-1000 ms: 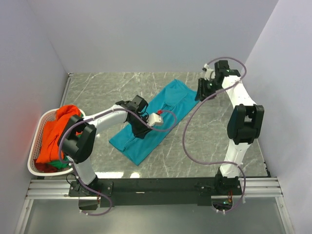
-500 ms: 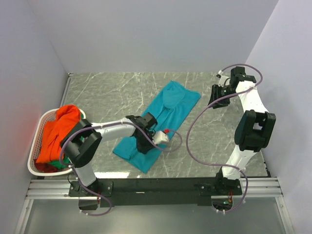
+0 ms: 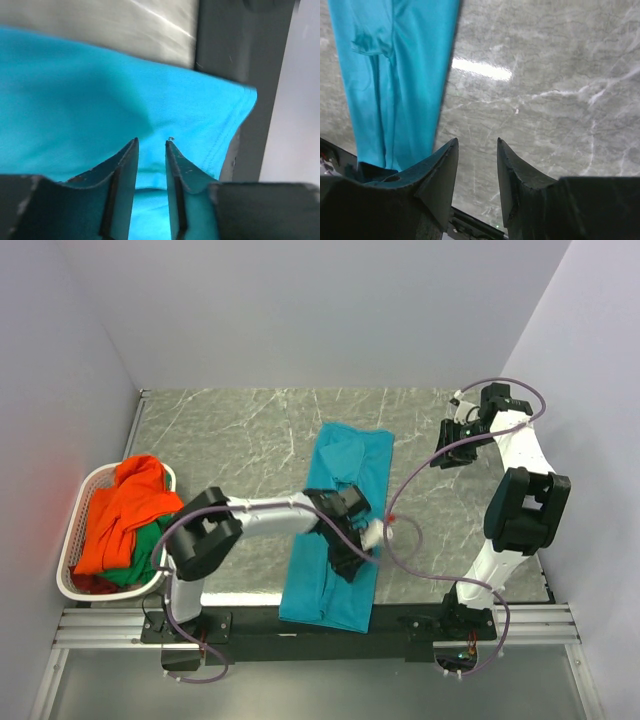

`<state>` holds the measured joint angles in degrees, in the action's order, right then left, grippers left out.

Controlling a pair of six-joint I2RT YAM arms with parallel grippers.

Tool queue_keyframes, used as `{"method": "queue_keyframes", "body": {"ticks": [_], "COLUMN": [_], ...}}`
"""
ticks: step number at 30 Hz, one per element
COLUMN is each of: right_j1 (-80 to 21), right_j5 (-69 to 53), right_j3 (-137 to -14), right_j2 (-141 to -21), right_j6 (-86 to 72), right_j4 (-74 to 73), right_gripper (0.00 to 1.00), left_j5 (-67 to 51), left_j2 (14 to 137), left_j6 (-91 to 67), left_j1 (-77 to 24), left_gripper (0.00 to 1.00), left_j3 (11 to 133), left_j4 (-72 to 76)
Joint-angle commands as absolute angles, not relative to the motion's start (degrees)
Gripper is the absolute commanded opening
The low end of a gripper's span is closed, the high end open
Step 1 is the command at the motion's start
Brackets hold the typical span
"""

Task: Fold and stack the t-shirts
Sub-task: Fold the tshirt

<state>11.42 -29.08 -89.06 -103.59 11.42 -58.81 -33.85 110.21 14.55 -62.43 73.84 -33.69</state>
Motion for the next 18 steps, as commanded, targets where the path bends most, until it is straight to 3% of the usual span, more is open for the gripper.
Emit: {"method": "queue_keyframes", "body": {"ticks": [1,8,18], "right_j1": [11.6,11.6,11.6], "right_j5": [-31.73,-32.87,-30.51], "right_j3": [-92.37,-93.17,-90.26], "right_j2": [-101.34,-101.08,-99.49], "right_j6": [10.37,7.56,5.62], "right_j4": [-59.41,-59.24,-58.53], "right_gripper": [0.44,0.44,0.43], "left_j5": [-39.46,-39.65,-31.73], "left_j2": [104.07,106.42,123.03], "left_j6": [7.65,1.33,-22.92], "left_j1": [-54.26,-41.85,-35.69], "left_gripper": [0.35,0.45,0.37], "left_j3": [76.64,85.85,99.92], "left_j4": [-27.6,-22.94,-13.36]}}
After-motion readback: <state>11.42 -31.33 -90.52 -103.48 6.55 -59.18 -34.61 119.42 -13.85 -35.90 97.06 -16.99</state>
